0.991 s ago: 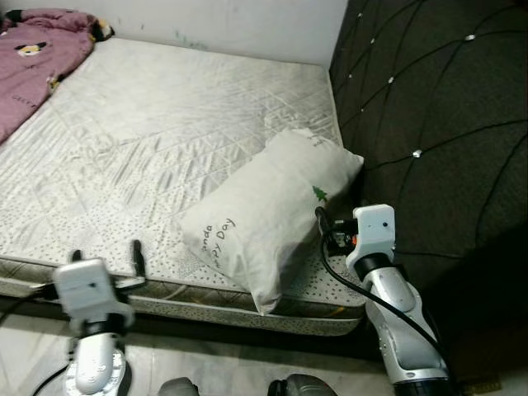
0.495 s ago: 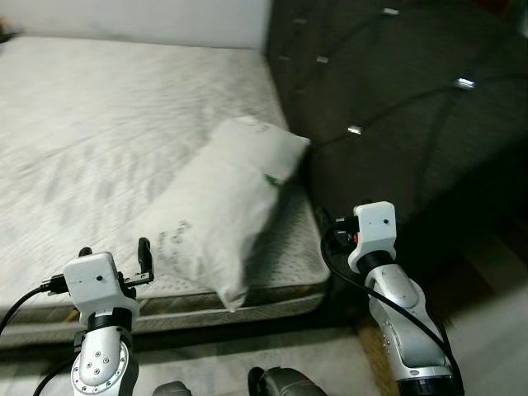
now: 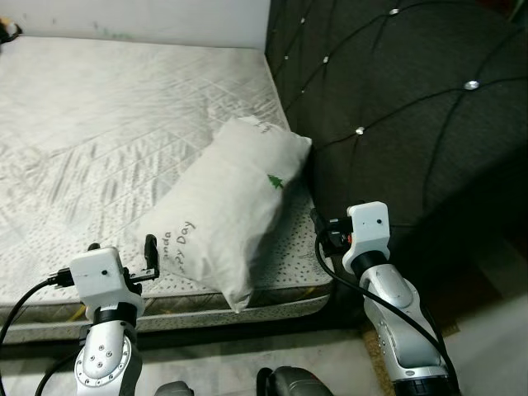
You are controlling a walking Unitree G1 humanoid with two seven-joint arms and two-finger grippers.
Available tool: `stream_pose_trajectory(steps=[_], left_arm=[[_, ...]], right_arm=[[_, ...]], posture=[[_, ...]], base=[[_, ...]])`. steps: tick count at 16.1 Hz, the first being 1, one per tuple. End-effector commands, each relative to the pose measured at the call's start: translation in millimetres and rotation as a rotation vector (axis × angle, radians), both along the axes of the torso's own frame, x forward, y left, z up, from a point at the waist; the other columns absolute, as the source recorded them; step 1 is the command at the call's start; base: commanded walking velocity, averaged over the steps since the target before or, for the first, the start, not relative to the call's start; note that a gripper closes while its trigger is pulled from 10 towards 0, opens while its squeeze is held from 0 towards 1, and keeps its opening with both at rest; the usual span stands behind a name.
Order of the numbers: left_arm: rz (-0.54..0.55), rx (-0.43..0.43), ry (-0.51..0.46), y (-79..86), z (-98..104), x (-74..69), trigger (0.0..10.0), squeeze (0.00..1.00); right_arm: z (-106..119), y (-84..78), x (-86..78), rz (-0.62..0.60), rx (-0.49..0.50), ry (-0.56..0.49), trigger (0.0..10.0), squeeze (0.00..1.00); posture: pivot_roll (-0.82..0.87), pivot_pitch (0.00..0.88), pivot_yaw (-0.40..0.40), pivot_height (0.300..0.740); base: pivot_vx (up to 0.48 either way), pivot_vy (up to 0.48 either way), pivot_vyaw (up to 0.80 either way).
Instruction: Clean up the room
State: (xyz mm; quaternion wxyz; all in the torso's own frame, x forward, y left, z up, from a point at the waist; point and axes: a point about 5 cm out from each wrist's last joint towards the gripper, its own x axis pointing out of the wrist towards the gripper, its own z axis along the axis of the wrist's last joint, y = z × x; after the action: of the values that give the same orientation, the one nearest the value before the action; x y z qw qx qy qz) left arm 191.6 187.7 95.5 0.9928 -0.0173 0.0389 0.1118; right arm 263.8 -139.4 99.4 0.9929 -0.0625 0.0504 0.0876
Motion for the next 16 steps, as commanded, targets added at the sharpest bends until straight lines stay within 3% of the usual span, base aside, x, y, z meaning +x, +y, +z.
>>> stream_pose_trajectory(steps=[1,3,8,16], left_arm=[[-0.015,-0.004,-0.011,-1.6,4.2,0.4,10.0,0.00],[-0.028,-0.006,-0.016,-3.1,5.6,1.5,10.0,0.00],[-0.053,-0.026,-0.023,-5.8,6.9,3.0,10.0,0.00],[-0.075,-0.036,-0.029,-8.5,8.9,3.2,10.0,0.00]], right_arm=[[6.7,3.1,0.8,0.025,-0.022,-0.024,10.0,0.00],[6.6,3.3,1.2,0.022,-0.013,-0.021,10.0,0.00],[5.8,2.3,1.9,0.023,-0.003,-0.007,10.0,0.00],[4.6,3.0,1.8,0.030,-0.003,0.008,10.0,0.00]], posture=[[0.02,0.063,-0.076,0.740],[0.02,0.067,-0.077,0.740],[0.02,0.075,-0.080,0.740],[0.02,0.084,-0.080,0.740]], base=[[0.000,0.000,0.80],[0.000,0.000,0.68],[0.000,0.000,0.00],[0.345,0.000,0.00]])
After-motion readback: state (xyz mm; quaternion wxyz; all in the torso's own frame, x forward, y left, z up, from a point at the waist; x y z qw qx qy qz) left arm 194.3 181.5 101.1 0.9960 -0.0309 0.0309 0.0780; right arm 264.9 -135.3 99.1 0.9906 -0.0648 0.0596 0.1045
